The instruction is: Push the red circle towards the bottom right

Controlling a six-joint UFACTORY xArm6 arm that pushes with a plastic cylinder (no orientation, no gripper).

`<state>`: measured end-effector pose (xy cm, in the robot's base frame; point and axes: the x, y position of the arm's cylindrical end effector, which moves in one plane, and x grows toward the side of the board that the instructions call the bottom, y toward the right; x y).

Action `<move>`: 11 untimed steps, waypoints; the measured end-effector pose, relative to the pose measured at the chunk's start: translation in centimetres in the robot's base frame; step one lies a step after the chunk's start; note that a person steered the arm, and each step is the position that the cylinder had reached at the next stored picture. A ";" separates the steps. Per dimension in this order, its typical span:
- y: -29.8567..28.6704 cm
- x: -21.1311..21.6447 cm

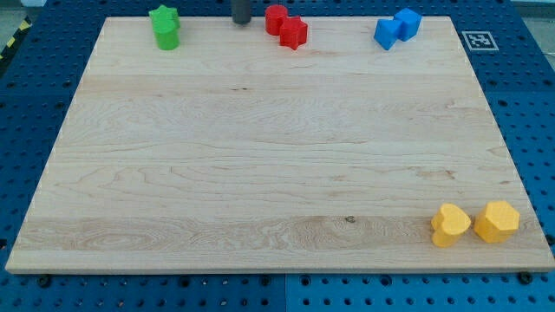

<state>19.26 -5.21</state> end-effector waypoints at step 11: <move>15.7 17.8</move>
<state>37.02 10.52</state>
